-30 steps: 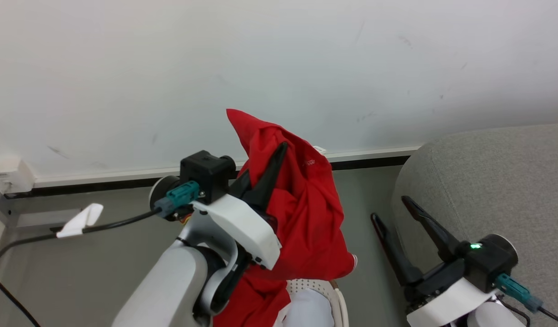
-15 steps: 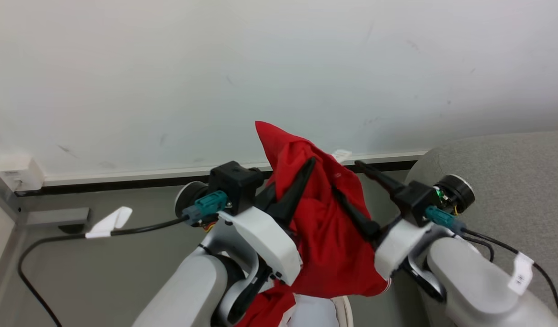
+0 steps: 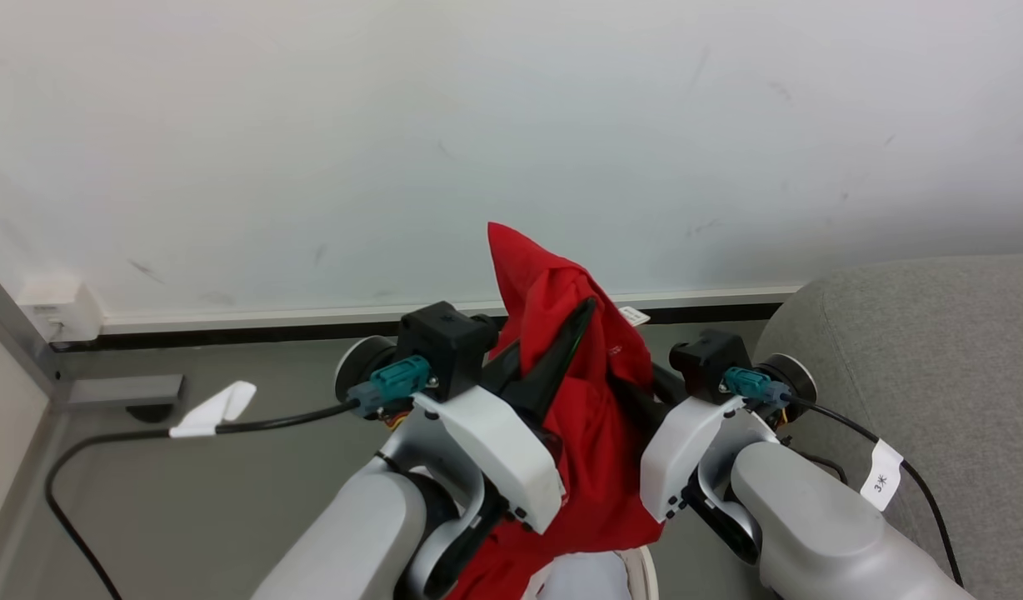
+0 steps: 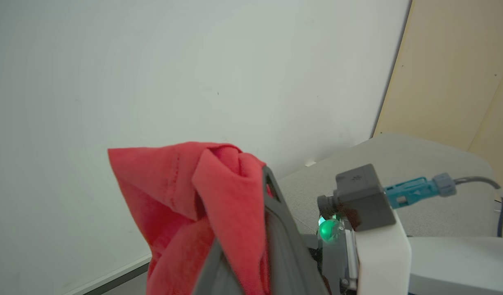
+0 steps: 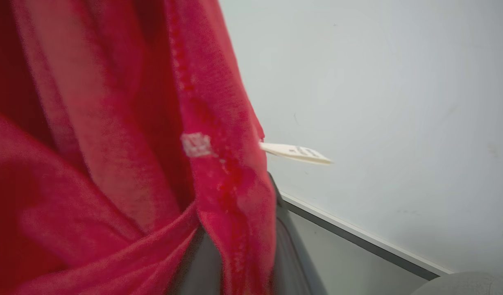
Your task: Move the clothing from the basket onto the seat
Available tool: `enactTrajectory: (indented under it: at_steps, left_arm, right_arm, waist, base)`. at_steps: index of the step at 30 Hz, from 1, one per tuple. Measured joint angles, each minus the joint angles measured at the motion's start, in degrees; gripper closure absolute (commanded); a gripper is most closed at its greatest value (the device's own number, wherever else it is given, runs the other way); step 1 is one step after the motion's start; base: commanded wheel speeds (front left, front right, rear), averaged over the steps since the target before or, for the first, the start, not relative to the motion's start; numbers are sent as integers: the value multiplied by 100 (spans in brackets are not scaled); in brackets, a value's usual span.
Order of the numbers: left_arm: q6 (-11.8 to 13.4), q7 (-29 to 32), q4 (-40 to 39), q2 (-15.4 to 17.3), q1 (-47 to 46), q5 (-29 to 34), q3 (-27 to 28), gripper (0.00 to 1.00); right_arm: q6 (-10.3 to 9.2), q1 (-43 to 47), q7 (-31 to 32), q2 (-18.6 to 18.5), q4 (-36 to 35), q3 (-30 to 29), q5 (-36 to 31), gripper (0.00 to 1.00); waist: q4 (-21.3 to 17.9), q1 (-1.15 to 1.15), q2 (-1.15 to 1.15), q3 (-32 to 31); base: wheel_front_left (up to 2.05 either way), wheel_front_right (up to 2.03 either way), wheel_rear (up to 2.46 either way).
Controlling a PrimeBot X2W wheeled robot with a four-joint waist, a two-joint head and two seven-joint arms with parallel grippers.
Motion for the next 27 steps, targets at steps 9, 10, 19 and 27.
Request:
enactTrajectory:
  at_steps: [9,10,19,27]
  left_arm:
    - [71,-23,25,99,30,-43,74,100]
    - [78,-25,40,116,42,-43,78,100]
    - [220,-146,233,168,209,-42,90,0]
    - [221,-240,399,170,343,-36,-12,0]
  right_arm:
    - [0,-208,-203,14,126,243,498,100]
    - [0,-209,-225,14,136,268,524,100]
    - [0,-272,-302,11,131,200,982,100]
    - [0,-347,-323,-125,20,-82,1048,100]
  waist:
    - [-21,0,0,0]
    - [-31,0,0,1]
    - [-102,0,0,27]
    - [-126,0,0,66]
  base:
    - [0,0,0]
    - [0,0,0]
    - [0,0,0]
    - [0,0,0]
